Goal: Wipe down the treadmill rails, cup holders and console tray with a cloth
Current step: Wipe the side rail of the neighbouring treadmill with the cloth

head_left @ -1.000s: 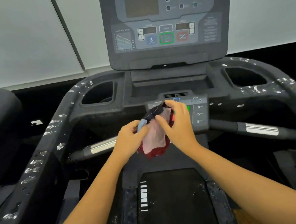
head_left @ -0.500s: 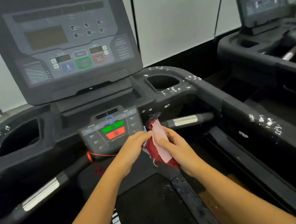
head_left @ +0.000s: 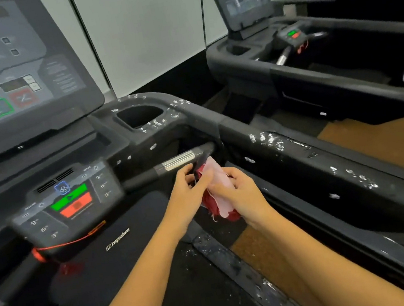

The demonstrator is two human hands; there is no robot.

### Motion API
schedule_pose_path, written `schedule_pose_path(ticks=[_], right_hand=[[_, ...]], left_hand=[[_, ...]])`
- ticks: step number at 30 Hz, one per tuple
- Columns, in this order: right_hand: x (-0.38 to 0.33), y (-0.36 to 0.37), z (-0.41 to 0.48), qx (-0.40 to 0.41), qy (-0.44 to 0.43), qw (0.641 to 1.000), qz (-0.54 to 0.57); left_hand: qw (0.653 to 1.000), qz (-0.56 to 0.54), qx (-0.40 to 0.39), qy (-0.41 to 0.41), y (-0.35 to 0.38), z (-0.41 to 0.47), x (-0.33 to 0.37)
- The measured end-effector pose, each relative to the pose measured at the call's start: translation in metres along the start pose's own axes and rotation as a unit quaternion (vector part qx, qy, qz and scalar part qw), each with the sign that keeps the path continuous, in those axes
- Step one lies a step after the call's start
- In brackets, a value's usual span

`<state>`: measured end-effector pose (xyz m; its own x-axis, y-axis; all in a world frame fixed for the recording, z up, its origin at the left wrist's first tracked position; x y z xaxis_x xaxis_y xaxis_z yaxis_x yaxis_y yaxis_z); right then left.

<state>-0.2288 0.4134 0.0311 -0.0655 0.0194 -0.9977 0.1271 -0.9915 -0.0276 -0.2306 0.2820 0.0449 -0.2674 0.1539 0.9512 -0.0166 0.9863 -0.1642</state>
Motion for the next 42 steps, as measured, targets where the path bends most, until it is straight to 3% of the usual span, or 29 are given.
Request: schedule_pose_path(ticks=[5,9,21,26,29,33,37,42], right_hand=[[-0.011,-0.040,-0.015,0.011,0.005,1.000,0.000],[-0.017,-0.078,-0.027,0.030,0.025,0.994,0.104],[-0.015,-0.183,-0.081,0.100,0.020,0.956,0.276],[-0.011,-0.222,-0.095,0.133,-0.006,0.961,0.241],[-0.013,-0.250,-0.106,0.185,-0.011,0.967,0.172],[-0.011,-0.290,-0.118,0.288,-0.014,0.955,-0.073],[-0.002,-0.306,-0.120,0.315,-0.033,0.908,-0.275],[0.025,-0.303,-0.117,0.311,-0.011,0.808,-0.501]], left_hand=[[0.999,0.005,-0.045,0.018,0.042,0.003,0.019],[0.996,-0.022,-0.085,0.029,0.079,0.000,0.038],[0.985,-0.006,-0.166,0.036,0.213,-0.026,0.054],[0.979,0.051,-0.188,0.064,0.247,-0.027,0.051],[0.972,0.137,-0.161,0.105,0.258,-0.024,0.043],[0.925,0.301,-0.128,0.194,0.263,-0.015,0.034],[0.847,0.448,-0.117,0.260,0.269,0.001,0.029],[0.777,0.543,-0.110,0.299,0.269,0.028,0.027]])
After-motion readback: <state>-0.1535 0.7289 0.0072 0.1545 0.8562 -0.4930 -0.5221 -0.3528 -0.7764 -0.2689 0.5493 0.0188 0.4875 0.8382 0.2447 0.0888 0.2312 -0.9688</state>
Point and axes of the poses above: each hand's wrist, its own z-axis towards the middle knuckle, its own y-axis out of the palm, x = y × z, the point moved 4 cm from there along z, towards the middle knuckle, and after that the axes turned 7 degrees about -y, right-handed, at the moved point
